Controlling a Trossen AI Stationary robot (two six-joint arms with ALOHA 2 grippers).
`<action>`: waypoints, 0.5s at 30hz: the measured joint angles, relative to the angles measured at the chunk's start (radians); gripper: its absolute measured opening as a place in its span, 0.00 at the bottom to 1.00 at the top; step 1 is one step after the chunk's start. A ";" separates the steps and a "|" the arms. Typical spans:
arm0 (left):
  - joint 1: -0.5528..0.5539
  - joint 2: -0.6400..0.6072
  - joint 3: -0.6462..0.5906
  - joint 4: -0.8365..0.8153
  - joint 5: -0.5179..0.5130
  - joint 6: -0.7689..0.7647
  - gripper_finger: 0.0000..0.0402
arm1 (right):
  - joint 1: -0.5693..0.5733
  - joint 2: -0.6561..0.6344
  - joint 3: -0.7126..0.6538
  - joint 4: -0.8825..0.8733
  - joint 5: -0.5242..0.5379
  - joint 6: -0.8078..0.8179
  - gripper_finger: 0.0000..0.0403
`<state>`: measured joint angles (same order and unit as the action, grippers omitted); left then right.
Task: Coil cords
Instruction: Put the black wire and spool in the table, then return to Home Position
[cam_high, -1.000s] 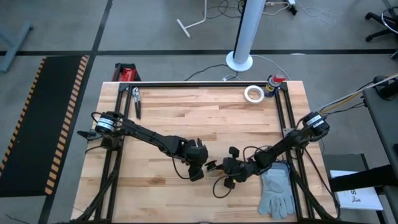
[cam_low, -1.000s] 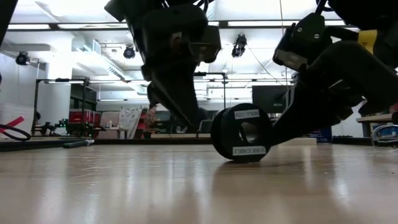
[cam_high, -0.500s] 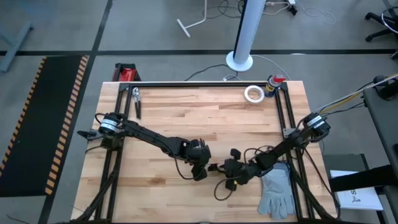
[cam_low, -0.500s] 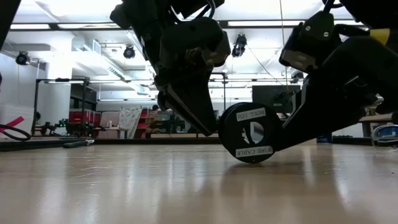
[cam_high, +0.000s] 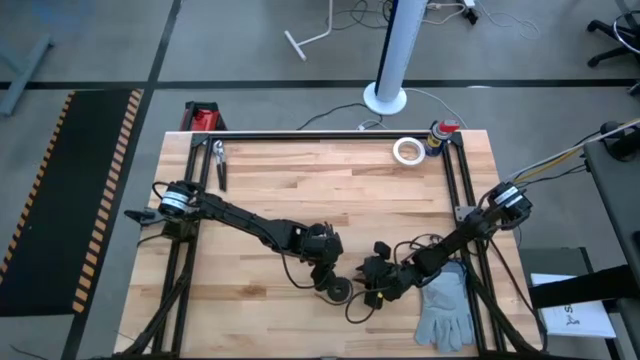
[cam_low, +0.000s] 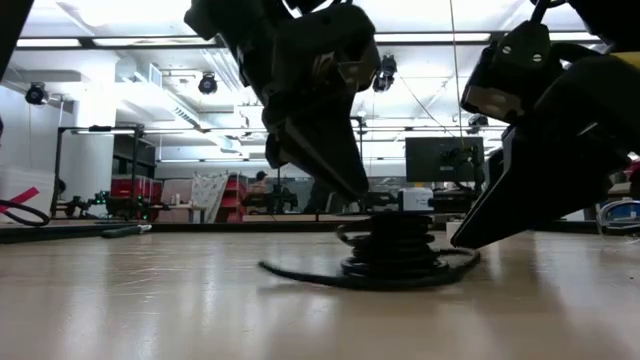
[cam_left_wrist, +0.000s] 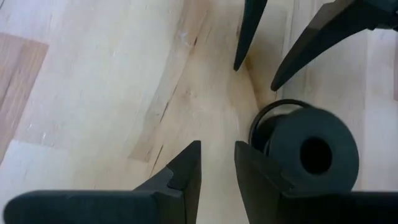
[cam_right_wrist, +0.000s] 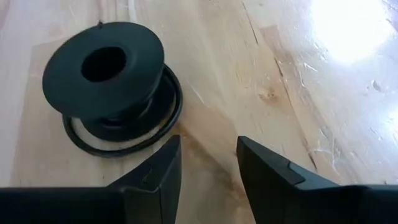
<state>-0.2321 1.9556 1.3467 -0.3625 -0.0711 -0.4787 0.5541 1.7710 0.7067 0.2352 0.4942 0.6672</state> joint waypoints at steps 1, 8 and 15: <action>0.000 0.000 0.001 0.000 0.000 0.000 0.22 | 0.000 0.000 0.000 0.000 0.000 0.005 0.36; 0.000 -0.009 0.001 -0.115 0.011 0.011 0.22 | 0.007 -0.045 0.000 -0.177 0.008 0.113 0.33; -0.041 -0.076 0.001 -0.121 0.034 0.076 0.19 | 0.083 -0.137 -0.005 -0.333 0.268 0.241 0.28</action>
<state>-0.2728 1.8800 1.3479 -0.4830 -0.0373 -0.4022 0.6370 1.6340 0.7021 -0.0977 0.7620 0.9083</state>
